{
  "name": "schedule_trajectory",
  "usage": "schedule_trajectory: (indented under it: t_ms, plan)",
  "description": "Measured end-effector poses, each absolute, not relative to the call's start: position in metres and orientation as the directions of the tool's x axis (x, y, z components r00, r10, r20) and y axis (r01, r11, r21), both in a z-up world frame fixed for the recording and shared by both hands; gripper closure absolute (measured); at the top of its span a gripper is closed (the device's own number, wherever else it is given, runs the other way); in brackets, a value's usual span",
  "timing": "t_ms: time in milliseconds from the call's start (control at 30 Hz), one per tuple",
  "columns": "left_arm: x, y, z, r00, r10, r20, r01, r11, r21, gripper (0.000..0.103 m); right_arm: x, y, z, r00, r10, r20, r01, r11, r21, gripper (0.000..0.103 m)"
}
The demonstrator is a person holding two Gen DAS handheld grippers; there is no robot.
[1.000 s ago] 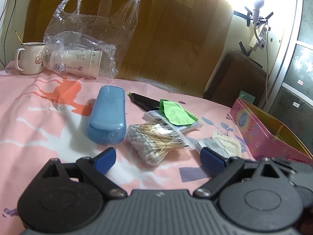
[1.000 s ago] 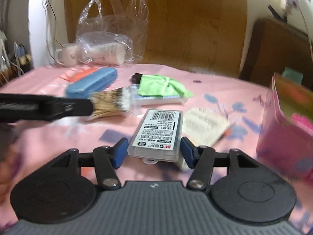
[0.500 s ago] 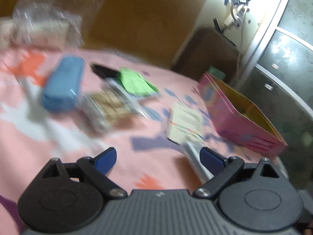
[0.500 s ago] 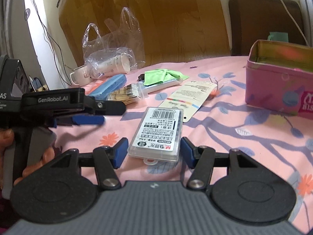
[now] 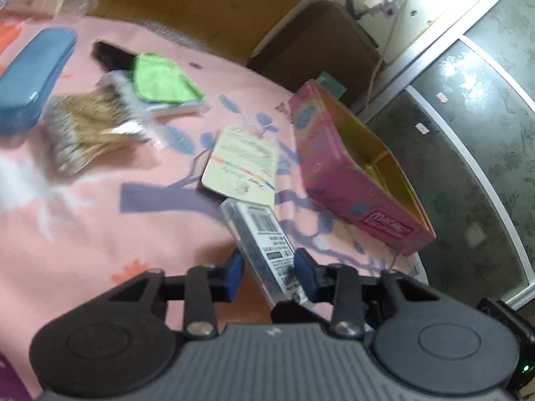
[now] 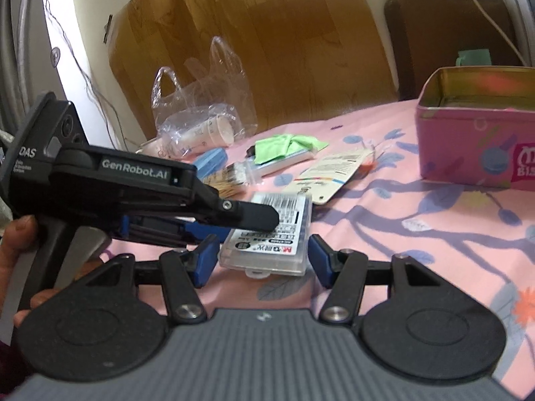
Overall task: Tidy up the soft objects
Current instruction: 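Place the white packaged item into the pink tin and release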
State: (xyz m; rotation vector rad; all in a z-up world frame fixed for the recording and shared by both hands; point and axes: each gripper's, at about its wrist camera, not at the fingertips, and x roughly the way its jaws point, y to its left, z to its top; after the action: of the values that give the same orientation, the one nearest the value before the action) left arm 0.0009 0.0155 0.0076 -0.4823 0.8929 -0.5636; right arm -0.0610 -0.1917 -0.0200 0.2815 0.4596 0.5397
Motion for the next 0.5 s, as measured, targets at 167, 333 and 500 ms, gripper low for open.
schedule_trajectory:
  t_ms: [167, 333, 500]
  plan:
    - [0.008, -0.006, 0.031, 0.507, -0.665, -0.548, 0.324, 0.736, -0.594, 0.074, -0.061, -0.213, -0.005, 0.832, 0.49, -0.262, -0.393, 0.852, 0.346, 0.042]
    - [0.034, -0.055, 0.063, 0.49, -0.698, -0.522, 0.445, 0.715, -0.539, 0.073, -0.051, -0.245, 0.016, 0.924, 0.337, -0.183, -0.291, 0.926, 0.239, 0.042]
    - [0.075, -0.121, 0.085, 0.464, -0.733, -0.498, 0.546, 0.679, -0.49, 0.073, -0.023, -0.292, 0.025, 0.969, 0.197, -0.148, -0.167, 0.967, 0.191, 0.042]
